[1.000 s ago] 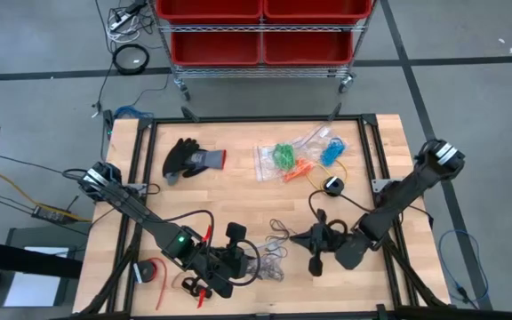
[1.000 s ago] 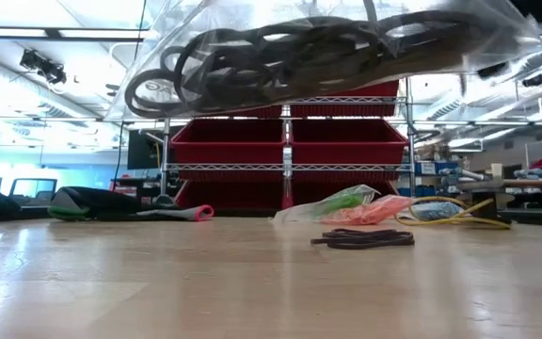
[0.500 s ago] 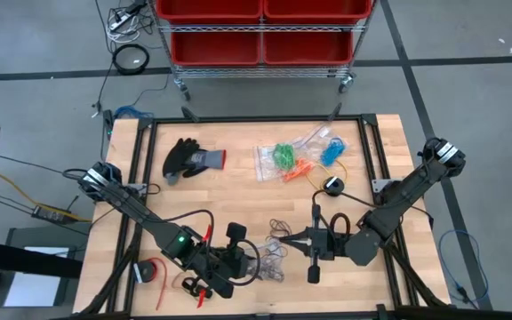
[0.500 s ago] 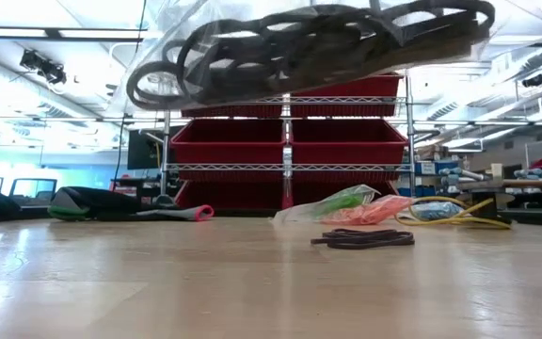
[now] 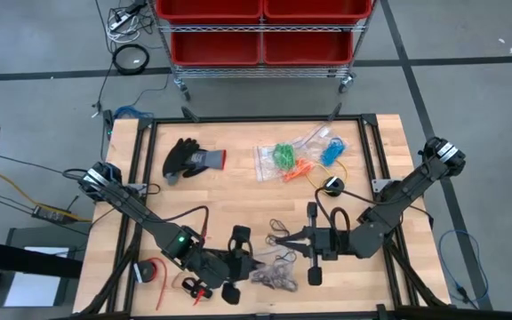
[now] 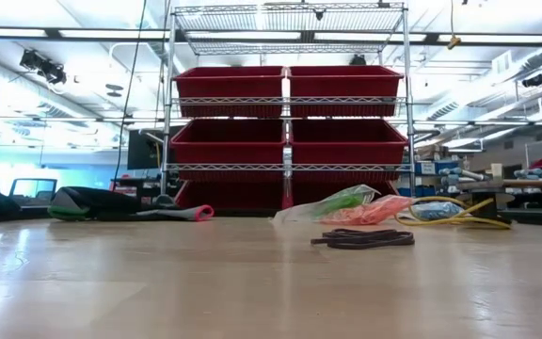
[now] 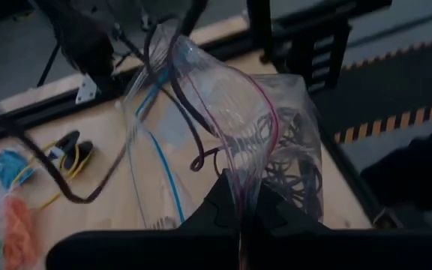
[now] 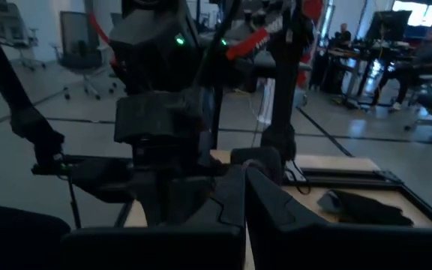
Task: Sort rubber bands
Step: Put the black rubber band into the transparent zip bag
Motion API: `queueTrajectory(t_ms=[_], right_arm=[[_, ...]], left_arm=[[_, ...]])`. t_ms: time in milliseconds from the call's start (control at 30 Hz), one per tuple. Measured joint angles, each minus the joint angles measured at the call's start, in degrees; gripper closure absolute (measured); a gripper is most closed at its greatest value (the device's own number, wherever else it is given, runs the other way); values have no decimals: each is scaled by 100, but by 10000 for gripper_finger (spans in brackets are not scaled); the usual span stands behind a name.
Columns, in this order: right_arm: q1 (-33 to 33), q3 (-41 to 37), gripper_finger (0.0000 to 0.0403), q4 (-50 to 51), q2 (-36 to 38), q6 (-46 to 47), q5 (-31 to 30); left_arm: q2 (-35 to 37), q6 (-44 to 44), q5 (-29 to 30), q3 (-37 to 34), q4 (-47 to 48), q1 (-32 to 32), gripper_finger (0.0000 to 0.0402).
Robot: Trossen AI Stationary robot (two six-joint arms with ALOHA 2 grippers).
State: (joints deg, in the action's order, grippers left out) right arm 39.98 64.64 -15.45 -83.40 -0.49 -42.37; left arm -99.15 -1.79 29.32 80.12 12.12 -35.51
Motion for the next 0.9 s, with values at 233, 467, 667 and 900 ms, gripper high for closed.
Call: queueTrajectory(t_ms=[233,467,667,900], right_arm=[[-19,0,403,-36,5,-18,60],[-17,0,403,-38,5,-59,59],[5,0,403,-117,5,-57,58],[-32,2,403,-499,5,-121,375]], left_arm=[[0,0,0,0,-688,0,399],[1,-270,0,0,-1275,0,399],[-3,158,0,0,-535,0,399],[-104,127,0,-1,487,26,400]])
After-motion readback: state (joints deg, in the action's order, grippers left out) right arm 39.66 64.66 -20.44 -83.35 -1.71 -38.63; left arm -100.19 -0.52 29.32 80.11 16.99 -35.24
